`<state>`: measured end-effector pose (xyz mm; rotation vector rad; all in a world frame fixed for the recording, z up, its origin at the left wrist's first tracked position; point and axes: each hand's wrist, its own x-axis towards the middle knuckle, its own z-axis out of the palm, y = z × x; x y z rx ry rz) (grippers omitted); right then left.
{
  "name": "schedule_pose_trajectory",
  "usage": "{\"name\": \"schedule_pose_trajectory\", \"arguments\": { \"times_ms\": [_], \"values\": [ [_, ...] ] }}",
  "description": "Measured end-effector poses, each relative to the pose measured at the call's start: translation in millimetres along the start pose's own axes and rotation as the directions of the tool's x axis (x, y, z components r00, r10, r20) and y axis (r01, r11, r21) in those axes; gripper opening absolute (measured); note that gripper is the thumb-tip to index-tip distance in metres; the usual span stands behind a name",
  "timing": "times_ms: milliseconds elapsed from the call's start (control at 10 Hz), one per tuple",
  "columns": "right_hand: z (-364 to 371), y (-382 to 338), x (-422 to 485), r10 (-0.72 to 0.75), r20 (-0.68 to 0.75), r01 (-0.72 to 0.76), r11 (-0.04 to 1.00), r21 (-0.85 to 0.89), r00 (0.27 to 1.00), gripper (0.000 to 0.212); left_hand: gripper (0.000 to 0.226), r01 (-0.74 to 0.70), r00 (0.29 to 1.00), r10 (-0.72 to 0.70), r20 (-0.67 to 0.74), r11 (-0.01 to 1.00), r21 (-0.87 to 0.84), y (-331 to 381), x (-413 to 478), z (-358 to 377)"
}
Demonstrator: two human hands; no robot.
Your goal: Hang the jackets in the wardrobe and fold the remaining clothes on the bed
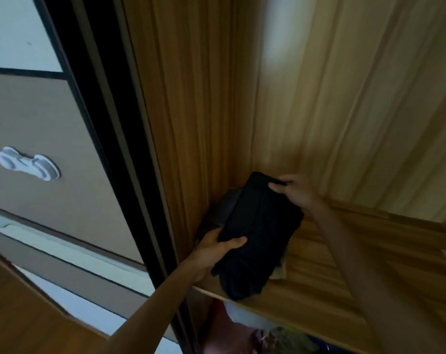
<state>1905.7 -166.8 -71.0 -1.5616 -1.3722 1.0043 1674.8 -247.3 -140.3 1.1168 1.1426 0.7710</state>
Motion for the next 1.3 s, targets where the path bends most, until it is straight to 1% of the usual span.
{"name": "schedule_pose_trajectory", "arguments": {
  "times_ms": [100,200,300,400,500,600,700,800,900,1000,1100,1200,1300],
  "values": [
    [20.2,6.8,52.7,-0.095,-0.021,0.093,0.993,-0.069,0.995,0.018,0.055,-0.016,0.989,0.016,-0.144,1.0,0.006,3.1,32.1,-6.1],
    [35.4,26.8,96.1,-0.08,0.03,0.085,0.971,-0.224,0.996,0.027,0.047,0.003,0.948,0.045,-0.314,0.988,0.152,1.0,67.1,-15.8],
    [46.0,56.7,119.2,-0.012,0.159,0.072,0.925,-0.374,0.987,0.035,0.045,0.048,0.885,0.177,-0.43,0.885,0.463,-19.7,90.1,-22.6],
    [53.9,82.1,124.5,0.023,0.225,0.085,0.885,-0.458,0.974,0.011,0.049,0.097,0.83,0.337,-0.444,0.697,0.71,-37.3,95.1,-16.6],
    [58.0,87.8,122.4,-0.135,0.21,0.234,0.783,-0.576,0.968,0.016,0.054,-0.003,0.805,0.574,-0.149,0.255,0.967,-45.8,96.5,-1.5],
    [73.1,88.4,111.2,-0.464,0.123,0.409,0.588,-0.697,0.877,0.052,0.058,-0.054,0.883,0.468,0.037,0.022,0.998,-60.3,99.9,10.6],
    [92.3,92.2,87.6,-0.53,0.369,0.609,0.402,-0.683,0.764,0.052,0.06,0.029,0.93,0.366,-0.034,0.017,0.999,-68.5,102.3,10.6],
    [97.3,113.8,88.3,-0.264,0.451,0.523,0.424,-0.739,0.852,0.065,0.062,0.031,0.952,0.304,-0.033,0.014,0.999,-65.8,102.7,7.3],
    [94.7,115.8,107.4,-0.153,0.292,0.329,0.469,-0.819,0.944,0.066,0.068,0.034,0.965,0.258,-0.041,0.033,0.999,-60.2,98.3,4.4],
    [86.7,107.1,111.3,-0.048,0.219,0.217,0.455,-0.864,0.974,0.065,0.077,0.053,0.978,0.201,-0.06,0.039,0.998,-55.1,81.9,9.0],
    [77.8,98.1,83.7,-0.052,0.19,0.193,0.448,-0.873,0.98,0.06,0.068,0.051,0.99,0.127,-0.056,0.04,0.998,-48.4,58.6,9.6],
    [70.4,91.4,36.8,-0.089,0.132,0.159,0.549,-0.821,0.987,0.054,0.061,-0.017,0.996,0.086,0.009,0.094,0.995,-34.0,36.5,10.2],
    [72.7,89.3,-22.3,-0.164,0.025,0.134,0.698,-0.704,0.986,0.044,0.043,-0.095,0.982,0.179,0.057,0.209,0.973,-27.2,11.7,3.5]
  ]
}}
